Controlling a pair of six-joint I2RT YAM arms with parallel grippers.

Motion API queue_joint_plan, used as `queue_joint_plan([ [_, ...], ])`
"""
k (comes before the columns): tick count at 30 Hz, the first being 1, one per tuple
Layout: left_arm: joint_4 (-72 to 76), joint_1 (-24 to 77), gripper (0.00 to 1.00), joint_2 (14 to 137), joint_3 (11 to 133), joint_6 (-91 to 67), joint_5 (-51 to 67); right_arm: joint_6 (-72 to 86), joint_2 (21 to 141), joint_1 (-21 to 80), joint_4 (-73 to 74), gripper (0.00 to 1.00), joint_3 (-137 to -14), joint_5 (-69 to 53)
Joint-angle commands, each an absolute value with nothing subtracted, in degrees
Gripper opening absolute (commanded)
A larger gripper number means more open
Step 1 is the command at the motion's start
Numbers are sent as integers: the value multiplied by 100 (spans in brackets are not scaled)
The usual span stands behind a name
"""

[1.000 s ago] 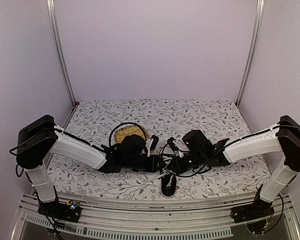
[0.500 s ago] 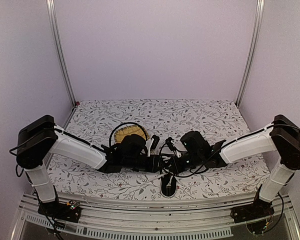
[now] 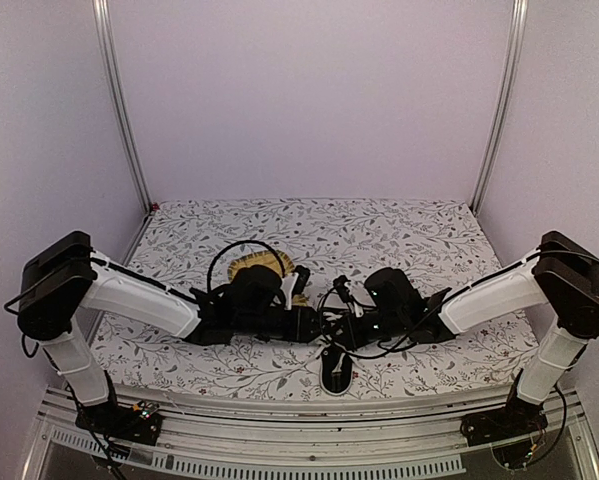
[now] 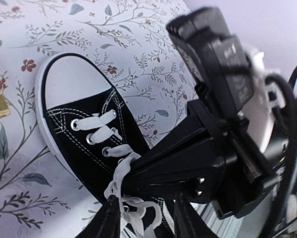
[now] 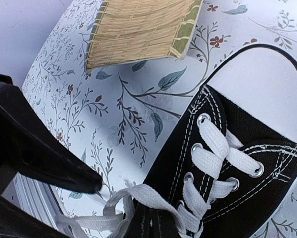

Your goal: Tie the shoes

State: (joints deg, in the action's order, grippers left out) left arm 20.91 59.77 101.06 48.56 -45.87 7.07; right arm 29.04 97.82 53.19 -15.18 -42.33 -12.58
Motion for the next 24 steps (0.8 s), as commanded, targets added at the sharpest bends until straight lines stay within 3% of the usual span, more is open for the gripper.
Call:
queue_joint_plan([
  [1, 1930, 5807, 39, 9759, 4721, -4503, 418, 2992, 9834, 5312, -1725, 2, -4101, -1200],
  [14, 1832, 5624, 26, 10342, 4824, -4907, 591, 3015, 9827, 5309, -1767, 2, -4082, -1235],
  [24, 2253, 5618, 24, 10453, 4790, -4878, 890, 3016, 9852, 5317, -1761, 2, -4067, -1247],
])
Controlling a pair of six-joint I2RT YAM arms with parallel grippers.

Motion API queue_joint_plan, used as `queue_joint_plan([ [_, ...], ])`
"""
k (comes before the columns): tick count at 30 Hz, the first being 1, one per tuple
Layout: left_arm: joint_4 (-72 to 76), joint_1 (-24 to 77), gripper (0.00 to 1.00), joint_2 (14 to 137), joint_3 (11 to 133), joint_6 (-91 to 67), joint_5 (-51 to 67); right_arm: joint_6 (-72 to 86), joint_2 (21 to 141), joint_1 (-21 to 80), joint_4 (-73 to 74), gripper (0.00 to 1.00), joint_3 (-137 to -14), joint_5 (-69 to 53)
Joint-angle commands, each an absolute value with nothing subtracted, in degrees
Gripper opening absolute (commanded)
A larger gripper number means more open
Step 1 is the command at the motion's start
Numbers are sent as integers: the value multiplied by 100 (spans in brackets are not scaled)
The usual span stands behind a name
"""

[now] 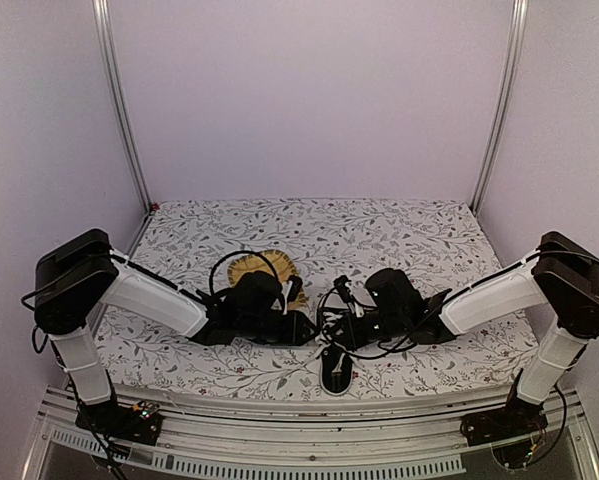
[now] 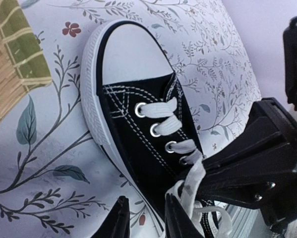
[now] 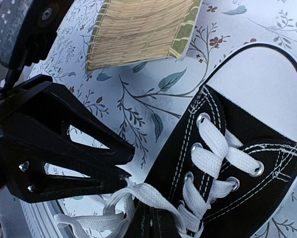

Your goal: Tie the shoes

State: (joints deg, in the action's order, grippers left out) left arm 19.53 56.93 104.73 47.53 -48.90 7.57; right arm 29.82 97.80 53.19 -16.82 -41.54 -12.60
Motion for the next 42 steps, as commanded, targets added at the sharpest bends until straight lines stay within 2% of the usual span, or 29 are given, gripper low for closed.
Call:
queue_joint_plan([
  [1, 2259, 5619, 24, 10452, 4783, -4885, 888, 3023, 9856, 5313, -1762, 2, -4070, -1252],
  [13, 2769, 5617, 26, 10617, 4710, -4988, 1198, 3032, 9878, 5312, -1767, 2, -4066, -1297],
  [22, 2930, 5623, 19, 10840, 4745, -5097, 1363, 3041, 9861, 5317, -1773, 2, -4065, -1297],
  [30, 3278, 5618, 19, 10987, 4714, -5212, 1594, 3034, 9861, 5312, -1789, 2, -4060, -1285],
  [33, 3443, 5614, 13, 11044, 4711, -5267, 1708, 3050, 9844, 5317, -1801, 2, -4056, -1279],
  [36, 3599, 5611, 2, 11073, 4687, -5331, 1765, 3050, 9820, 5316, -1811, 2, -4052, -1260],
  [42, 3558, 5597, 0, 10943, 4562, -5335, 1503, 3066, 9514, 5312, -1766, 3, -3959, -1140],
])
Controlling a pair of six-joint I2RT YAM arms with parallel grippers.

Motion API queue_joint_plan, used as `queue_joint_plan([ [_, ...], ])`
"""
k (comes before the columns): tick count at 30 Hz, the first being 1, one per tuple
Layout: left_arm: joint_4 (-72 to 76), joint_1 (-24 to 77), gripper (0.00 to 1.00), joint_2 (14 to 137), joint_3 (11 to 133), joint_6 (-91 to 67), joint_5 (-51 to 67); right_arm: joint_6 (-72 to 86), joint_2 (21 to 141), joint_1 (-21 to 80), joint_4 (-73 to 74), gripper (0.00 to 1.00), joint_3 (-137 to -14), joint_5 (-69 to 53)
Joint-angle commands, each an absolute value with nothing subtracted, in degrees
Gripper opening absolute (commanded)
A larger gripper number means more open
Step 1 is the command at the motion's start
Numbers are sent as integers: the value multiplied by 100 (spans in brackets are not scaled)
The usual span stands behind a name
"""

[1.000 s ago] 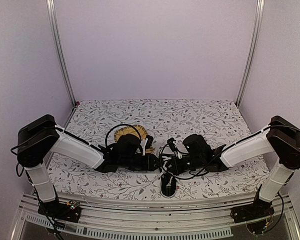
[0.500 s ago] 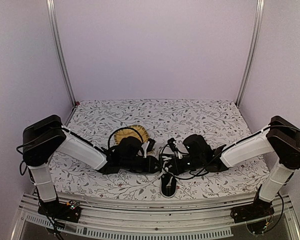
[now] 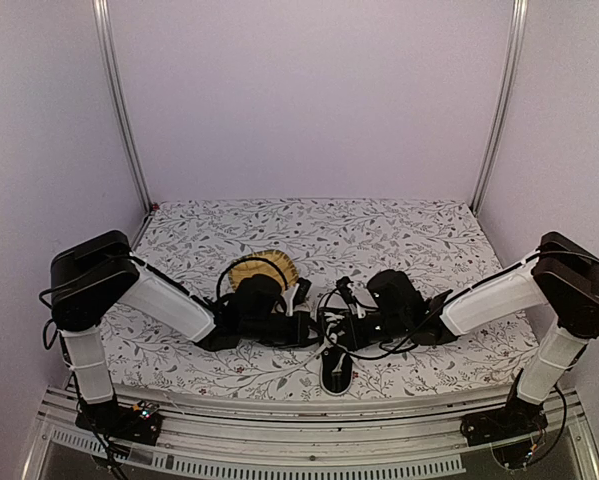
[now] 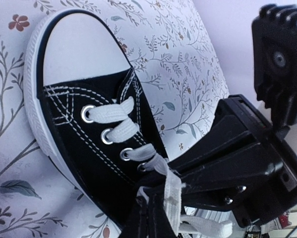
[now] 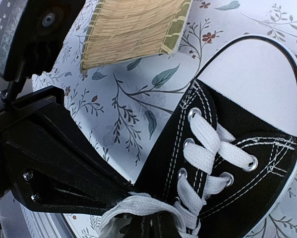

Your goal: Tie the shoes

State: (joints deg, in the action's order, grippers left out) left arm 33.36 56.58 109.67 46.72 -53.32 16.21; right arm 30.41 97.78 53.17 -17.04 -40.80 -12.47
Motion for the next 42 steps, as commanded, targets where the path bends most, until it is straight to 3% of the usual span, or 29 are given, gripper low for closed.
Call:
queue_joint_plan([
  [1, 3521, 5597, 0, 10916, 4535, -5335, 1425, 3074, 9377, 5309, -1726, 4, -3929, -1103],
  [14, 3484, 5587, 0, 10880, 4561, -5326, 1405, 2597, 8136, 5595, -1099, 50, -3718, -614],
  [19, 3485, 5582, 0, 10890, 4592, -5318, 1436, 2376, 8424, 5862, -909, 57, -4042, -385],
  [30, 3472, 5587, 0, 10877, 4588, -5300, 1456, 2379, 9157, 5925, -999, 41, -4476, -164],
  [35, 3457, 5590, 0, 10817, 4511, -5300, 1356, 2585, 9128, 5924, -1080, 4, -4466, 66],
  [42, 3298, 5582, 0, 10626, 4241, -5348, 1003, 3059, 8865, 5585, -965, 2, -4290, 459],
])
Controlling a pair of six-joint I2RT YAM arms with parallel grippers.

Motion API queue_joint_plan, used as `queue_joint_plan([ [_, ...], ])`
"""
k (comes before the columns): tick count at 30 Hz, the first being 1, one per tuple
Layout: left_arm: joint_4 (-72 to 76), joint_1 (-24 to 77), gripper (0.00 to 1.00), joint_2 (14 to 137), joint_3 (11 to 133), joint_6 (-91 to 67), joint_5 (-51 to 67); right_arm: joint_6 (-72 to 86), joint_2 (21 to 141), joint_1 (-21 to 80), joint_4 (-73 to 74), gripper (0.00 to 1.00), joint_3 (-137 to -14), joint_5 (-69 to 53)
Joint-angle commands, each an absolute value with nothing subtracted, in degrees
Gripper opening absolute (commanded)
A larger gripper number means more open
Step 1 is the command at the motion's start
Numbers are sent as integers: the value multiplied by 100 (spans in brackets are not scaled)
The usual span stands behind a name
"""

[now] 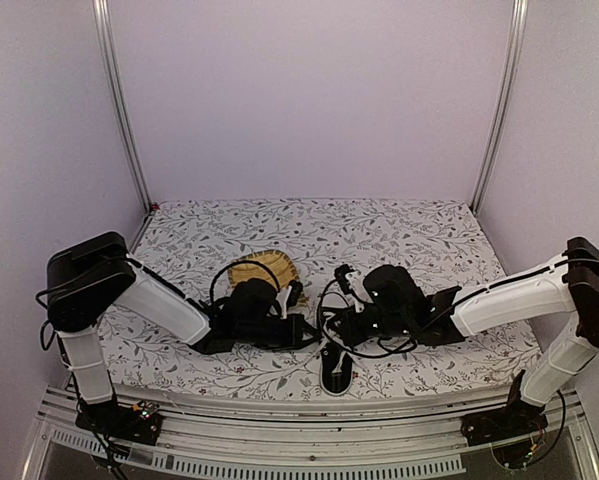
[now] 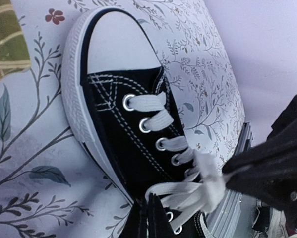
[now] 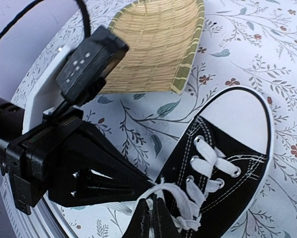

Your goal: Tie the shoes

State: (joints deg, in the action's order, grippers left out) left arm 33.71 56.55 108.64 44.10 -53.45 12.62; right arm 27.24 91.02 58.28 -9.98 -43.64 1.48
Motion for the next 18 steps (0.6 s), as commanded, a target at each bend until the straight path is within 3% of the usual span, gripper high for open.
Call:
queue_joint_plan([
  [1, 3282, 5583, 0, 10604, 4206, -5352, 969, 3122, 8861, 5510, -967, 2, -4258, 444],
  [18, 2768, 5549, 0, 10095, 3530, -5625, 70, 3398, 8571, 4855, -932, 2, -3641, 398],
])
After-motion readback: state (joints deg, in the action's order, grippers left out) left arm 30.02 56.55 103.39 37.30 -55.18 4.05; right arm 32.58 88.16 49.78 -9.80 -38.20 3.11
